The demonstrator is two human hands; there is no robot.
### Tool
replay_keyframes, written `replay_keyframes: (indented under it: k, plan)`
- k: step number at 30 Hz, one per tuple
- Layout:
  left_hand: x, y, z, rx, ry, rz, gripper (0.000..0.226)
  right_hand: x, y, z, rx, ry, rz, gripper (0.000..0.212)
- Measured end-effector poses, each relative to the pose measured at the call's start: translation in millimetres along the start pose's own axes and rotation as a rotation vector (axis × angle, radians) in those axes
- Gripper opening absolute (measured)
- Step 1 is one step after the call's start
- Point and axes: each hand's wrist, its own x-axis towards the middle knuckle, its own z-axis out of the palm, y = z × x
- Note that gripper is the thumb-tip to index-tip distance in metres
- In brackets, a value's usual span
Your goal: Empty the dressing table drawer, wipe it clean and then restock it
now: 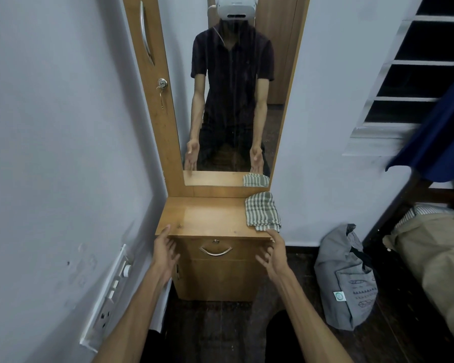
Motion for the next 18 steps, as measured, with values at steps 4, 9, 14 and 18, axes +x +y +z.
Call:
replay_keyframes:
  k: [4,9,14,18]
  plan:
    - [-14,1,0,0.04,0.02,0.039,0.069,-8,2,1,-0.032,0.02,-0.003,0.07]
    - [-38,-9,-3,0.237,0.035,0.149,0.046,-26,10,7,-0.132,0.081,-0.031,0.036]
    - [-66,-15,-1,0.496,0.09,0.393,0.017,-53,13,17,-0.321,0.049,-0.204,0.012]
    - [-85,-5,12,0.664,0.063,0.621,0.022,-73,-1,32,-0.417,-0.031,-0.362,0.007]
